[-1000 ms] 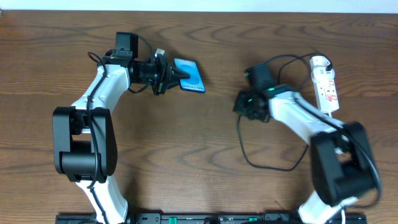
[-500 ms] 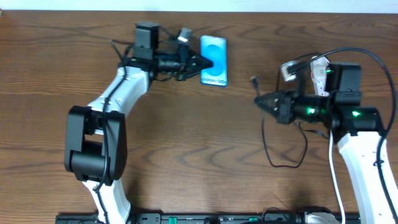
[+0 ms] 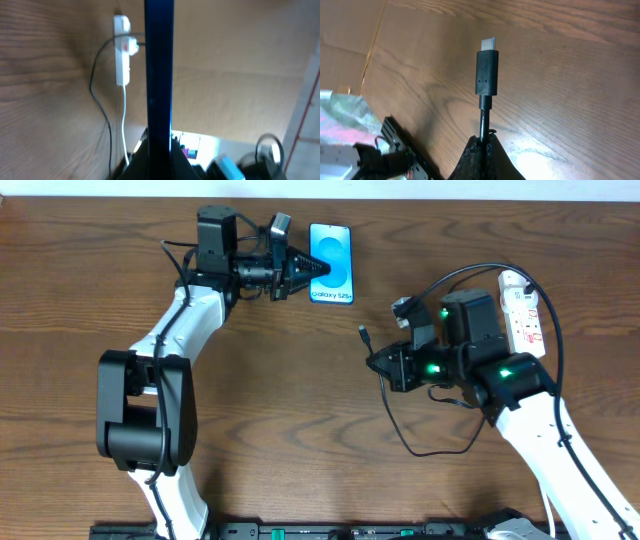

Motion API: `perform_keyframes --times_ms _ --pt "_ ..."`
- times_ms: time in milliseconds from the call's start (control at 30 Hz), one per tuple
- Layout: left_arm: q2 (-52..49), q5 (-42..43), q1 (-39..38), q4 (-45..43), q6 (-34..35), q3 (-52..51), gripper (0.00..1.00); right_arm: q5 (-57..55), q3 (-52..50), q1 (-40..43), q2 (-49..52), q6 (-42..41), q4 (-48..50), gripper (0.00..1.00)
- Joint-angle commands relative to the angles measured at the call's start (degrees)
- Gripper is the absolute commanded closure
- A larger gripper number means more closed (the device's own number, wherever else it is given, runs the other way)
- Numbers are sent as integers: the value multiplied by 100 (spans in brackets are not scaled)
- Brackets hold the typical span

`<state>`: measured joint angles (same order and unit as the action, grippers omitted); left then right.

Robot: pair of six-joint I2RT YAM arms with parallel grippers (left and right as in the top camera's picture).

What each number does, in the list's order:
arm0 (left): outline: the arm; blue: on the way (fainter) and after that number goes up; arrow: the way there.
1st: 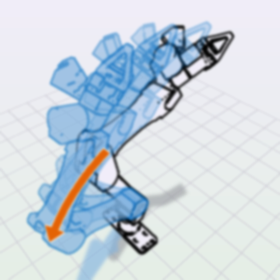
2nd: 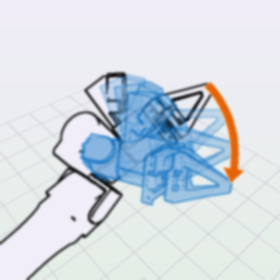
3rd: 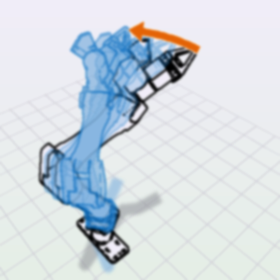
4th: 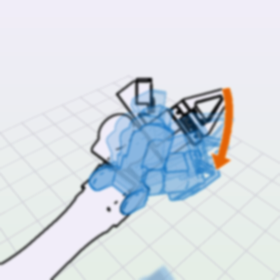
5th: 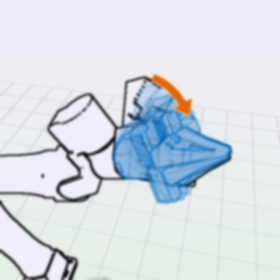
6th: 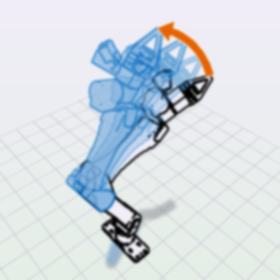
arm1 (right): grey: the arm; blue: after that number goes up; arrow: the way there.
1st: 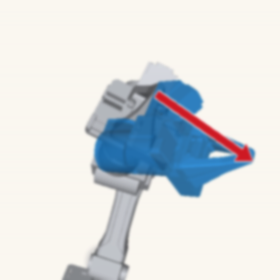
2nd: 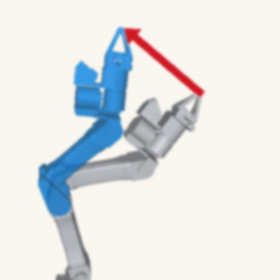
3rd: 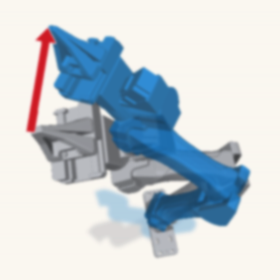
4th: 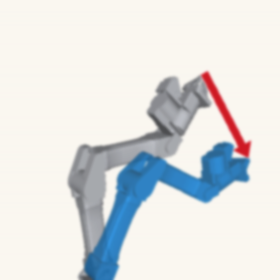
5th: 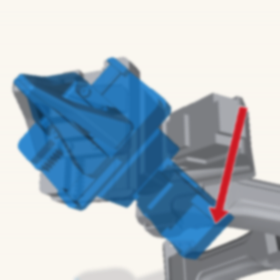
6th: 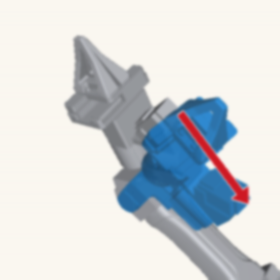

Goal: Plug charger to phone and switch on socket
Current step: 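Lift the cable plug with the right gripper toward the phone, then align the USB-C plug under the phone's bottom port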

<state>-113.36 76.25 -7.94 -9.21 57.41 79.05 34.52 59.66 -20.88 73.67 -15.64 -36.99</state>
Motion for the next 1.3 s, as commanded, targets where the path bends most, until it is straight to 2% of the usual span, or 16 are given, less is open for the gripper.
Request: perform_keyframes --times_ms 0,100,167,267,367,567,700,767,800,933,1067,1167,1267 --pt "103 -658 -243 -59 426 105 93 -380 -22 -361 50 -782 155 99" --pt "103 -820 -345 -232 448 105 93 -662 -42 -470 50 -1628 175 99" --pt "103 -881 -389 -726 654 105 93 -680 -87 -472 50 -2151 216 99" --pt "103 -876 -433 -2109 1078 105 93 -852 -127 -470 48 -2031 70 99" --pt "103 -767 -435 -3082 1373 105 93 -1054 -127 -466 -17 -1751 -393 99" --pt "109 -597 -424 -3244 1252 -243 93 -1211 -330 -472 -531 -1298 -734 99" --pt "109 -933 -426 -3807 1416 -1108 93 -1189 -1154 -468 -1202 -1676 -35 99" --pt "109 -1226 -424 -4542 1843 -1561 93 -1139 -1646 -468 -1497 -2087 557 99" --pt "109 -1580 -426 -5407 2262 -1937 93 -986 -2081 -472 -1709 -2382 1285 99" --pt "107 -2061 -476 -6695 2743 -2411 93 -800 -2852 -472 -1759 -2483 2957 99" --pt "107 -1904 -514 -6673 2940 -2413 92 -516 -2870 -472 -1394 -2297 3289 99" --pt "107 -1539 -527 -6671 3014 -2413 93 -109 -2828 -470 -1038 -1792 3659 99" --pt "107 -1093 -527 -6559 3010 -2413 92 -59 -2638 -470 -872 -1541 3606 99"
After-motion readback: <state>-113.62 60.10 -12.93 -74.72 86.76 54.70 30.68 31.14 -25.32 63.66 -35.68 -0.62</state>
